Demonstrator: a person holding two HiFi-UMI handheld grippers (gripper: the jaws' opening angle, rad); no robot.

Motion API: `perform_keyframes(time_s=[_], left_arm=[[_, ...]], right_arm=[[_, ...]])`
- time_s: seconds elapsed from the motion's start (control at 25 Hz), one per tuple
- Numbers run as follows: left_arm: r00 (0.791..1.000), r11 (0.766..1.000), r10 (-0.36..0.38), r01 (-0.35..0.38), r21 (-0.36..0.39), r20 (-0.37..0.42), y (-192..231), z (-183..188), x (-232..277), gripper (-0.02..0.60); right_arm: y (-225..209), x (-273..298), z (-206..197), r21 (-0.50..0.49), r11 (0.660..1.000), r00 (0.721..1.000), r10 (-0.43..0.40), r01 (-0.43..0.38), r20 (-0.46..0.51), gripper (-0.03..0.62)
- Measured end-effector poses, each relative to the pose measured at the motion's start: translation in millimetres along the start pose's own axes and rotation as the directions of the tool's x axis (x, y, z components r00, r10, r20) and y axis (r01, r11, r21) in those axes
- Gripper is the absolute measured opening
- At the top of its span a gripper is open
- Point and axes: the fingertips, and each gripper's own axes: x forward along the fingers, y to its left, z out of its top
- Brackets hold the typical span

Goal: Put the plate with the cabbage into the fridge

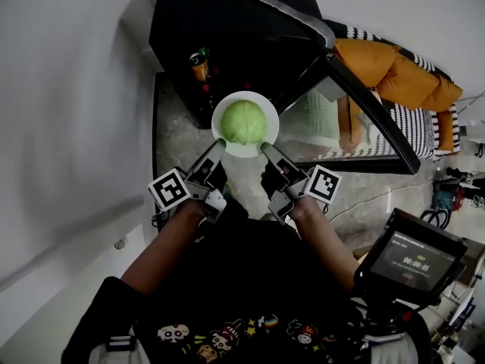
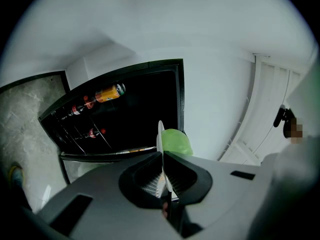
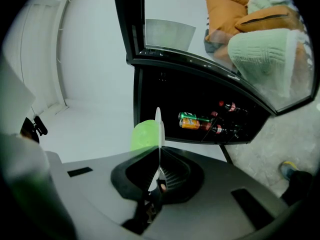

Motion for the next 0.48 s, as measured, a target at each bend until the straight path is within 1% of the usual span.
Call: perform_keyframes(time_s=[0.16, 0.32, 0.48], left_arm=[[1.000, 1.000, 0.004, -0.004, 0.020, 0.009, 1.6, -1.4, -3.2, 0.011], [1.000, 1.000, 0.010, -0.010, -0.001, -0.002, 5.1, -0.9, -0.8, 0.011], [1.000, 1.000, 0.007, -0.007, -0.002, 0.003, 5.7, -1.6, -1.8, 0.011]], right_arm=[[-1.4, -0.8, -1.5, 0.002, 1.000, 1.000, -0.004, 0.004, -0.009, 0.017], [-2.3, -0.4, -0.1, -0.004, 1.000, 1.000, -0.022, 0.022, -0.003, 0.017], [-3.6, -0.4, -1.7, -0.002, 1.000, 1.000, -0.020, 0.020, -0.009, 0.017]])
